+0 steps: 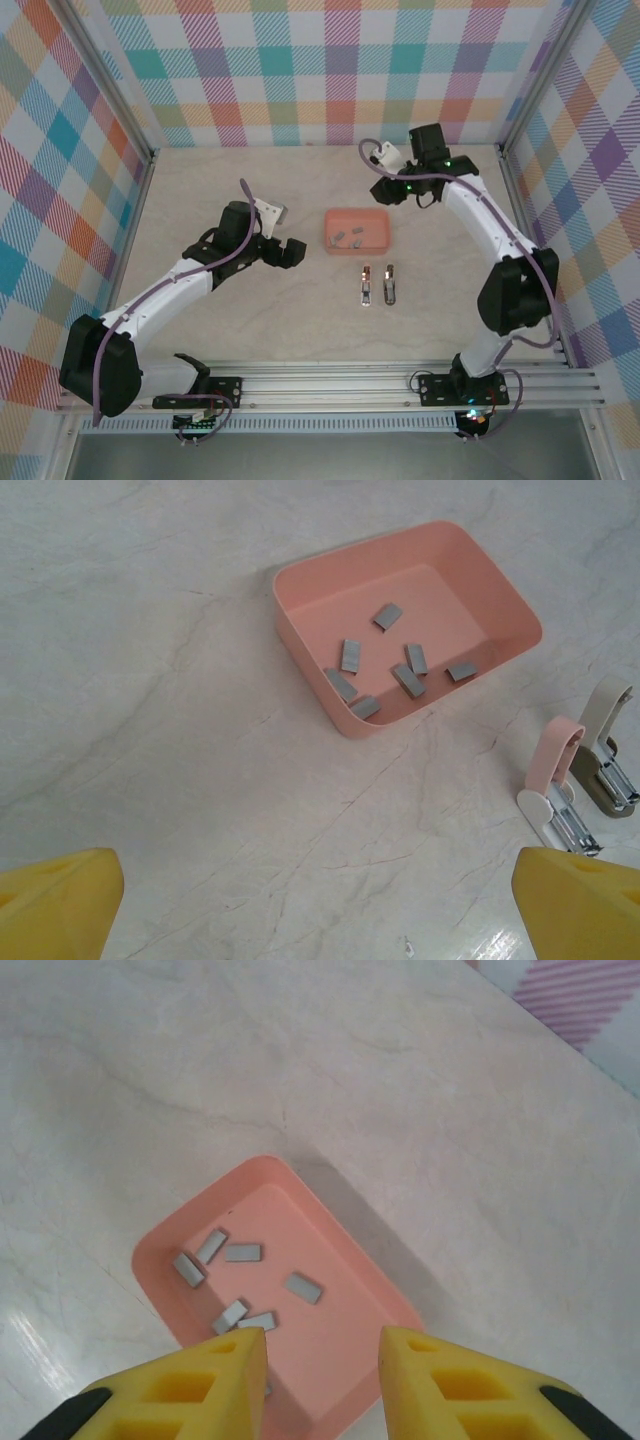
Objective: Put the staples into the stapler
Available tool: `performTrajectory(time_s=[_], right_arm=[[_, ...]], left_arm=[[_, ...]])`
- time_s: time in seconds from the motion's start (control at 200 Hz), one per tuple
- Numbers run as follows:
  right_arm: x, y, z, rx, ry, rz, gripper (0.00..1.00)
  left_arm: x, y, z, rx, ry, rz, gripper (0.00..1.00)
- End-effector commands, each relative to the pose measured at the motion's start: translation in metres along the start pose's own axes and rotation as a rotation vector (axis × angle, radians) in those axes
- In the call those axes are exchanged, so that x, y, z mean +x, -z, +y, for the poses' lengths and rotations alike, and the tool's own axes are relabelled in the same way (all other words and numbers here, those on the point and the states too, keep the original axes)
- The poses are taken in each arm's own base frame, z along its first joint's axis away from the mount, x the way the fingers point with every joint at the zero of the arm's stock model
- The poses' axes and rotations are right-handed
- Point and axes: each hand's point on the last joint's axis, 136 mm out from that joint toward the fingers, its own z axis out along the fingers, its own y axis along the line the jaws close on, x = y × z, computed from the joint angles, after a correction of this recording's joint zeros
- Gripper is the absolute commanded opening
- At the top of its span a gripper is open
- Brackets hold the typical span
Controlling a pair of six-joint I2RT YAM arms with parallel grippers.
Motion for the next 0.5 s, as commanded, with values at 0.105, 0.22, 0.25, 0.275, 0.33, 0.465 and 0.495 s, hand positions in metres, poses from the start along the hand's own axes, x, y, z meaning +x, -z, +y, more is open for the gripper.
performTrajectory(time_s=[0.105,0.22,0.25,0.275,0.33,0.465,0.495], right_arm=[[-0.009,-0.018,0.011,-0.173,0.351,0.007,0.36],[-0.004,-0.029,0.013,-0.246,0.434,0.034,0.36],[-0.002,-0.031,0.014,-0.267,0.452,0.038,0.36],[0.001,-0.032,0.016,-0.291,0.465,0.049,0.36],[0.006,-0.034,0.021,-0.341,0.509,0.059,0.36],[0.018,-0.044,0.029,-0.404,0.623,0.086,0.37],[0.022,-0.047,0.030,-0.411,0.648,0.095,0.37]], left_arm=[[-0.002,-0.002,0.001,-0.012,-0.030,-0.005,1.00],[0.000,-0.005,0.002,-0.012,-0.031,0.006,1.00],[0.000,-0.006,0.002,-0.012,-0.031,0.008,1.00],[0.001,-0.006,0.002,-0.012,-0.030,0.011,1.00],[0.002,-0.008,0.002,-0.007,-0.026,0.016,1.00],[0.004,-0.011,0.000,0.008,-0.016,0.024,1.00],[0.005,-0.012,0.000,0.008,-0.016,0.027,1.00]])
